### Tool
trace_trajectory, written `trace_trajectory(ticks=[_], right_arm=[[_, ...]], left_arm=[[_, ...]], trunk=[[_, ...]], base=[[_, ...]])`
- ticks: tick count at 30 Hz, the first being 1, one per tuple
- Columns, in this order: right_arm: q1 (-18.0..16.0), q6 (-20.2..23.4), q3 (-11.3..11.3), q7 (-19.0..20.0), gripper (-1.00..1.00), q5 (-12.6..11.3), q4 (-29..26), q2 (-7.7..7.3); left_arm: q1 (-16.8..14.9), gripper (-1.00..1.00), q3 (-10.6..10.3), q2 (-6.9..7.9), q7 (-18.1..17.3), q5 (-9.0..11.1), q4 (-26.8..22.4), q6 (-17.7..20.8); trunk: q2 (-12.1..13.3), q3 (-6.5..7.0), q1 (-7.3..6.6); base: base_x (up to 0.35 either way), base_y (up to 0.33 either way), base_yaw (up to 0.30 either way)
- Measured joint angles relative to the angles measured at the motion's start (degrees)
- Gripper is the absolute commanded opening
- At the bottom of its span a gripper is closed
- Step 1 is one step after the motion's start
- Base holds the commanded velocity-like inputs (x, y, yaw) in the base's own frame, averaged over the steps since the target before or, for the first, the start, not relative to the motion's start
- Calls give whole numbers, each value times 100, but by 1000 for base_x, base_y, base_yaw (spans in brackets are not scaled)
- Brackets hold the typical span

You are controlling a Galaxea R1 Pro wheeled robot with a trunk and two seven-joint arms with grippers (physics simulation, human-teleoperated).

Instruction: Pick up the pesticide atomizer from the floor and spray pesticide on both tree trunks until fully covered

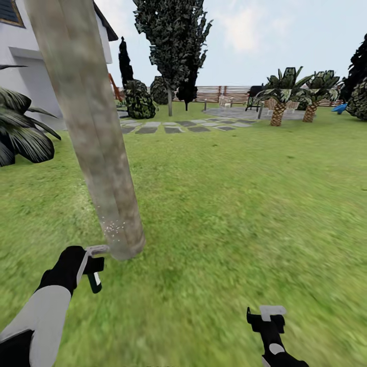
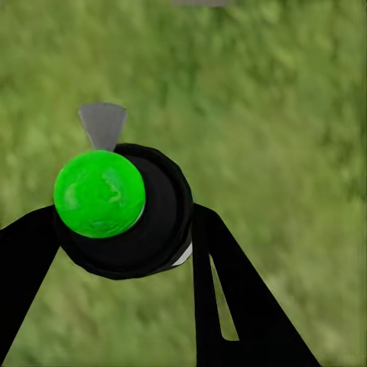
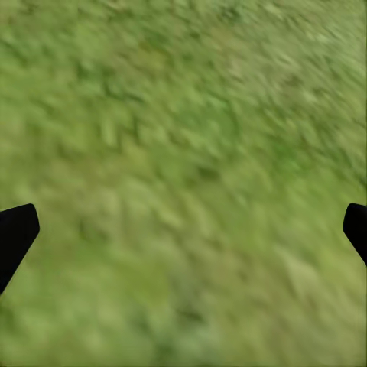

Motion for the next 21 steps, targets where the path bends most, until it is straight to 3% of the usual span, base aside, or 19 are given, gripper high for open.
trace_trajectory(ticks=[8, 12, 17, 21], right_arm=[[1, 0, 1, -2, 100, 4, 8, -22], [1, 0, 1, -1, 100, 1, 8, -23], [0, -1, 2, -7, 100, 2, 8, -24], [-1, -1, 1, -7, 100, 1, 3, -22]], left_arm=[[-791, -100, -10, 67, 18, -49, -47, 86], [-863, -100, -25, 74, 19, -67, -47, 96], [-871, -100, -242, 62, 11, -67, -51, 94], [-833, -100, -273, 59, 10, -72, -47, 100]], trunk=[[0, -5, 0], [0, -6, 0], [0, -6, 0], [0, -6, 0]], base=[[0, 0, 19], [0, -28, 0], [0, -239, 0], [-25, -270, 99]])
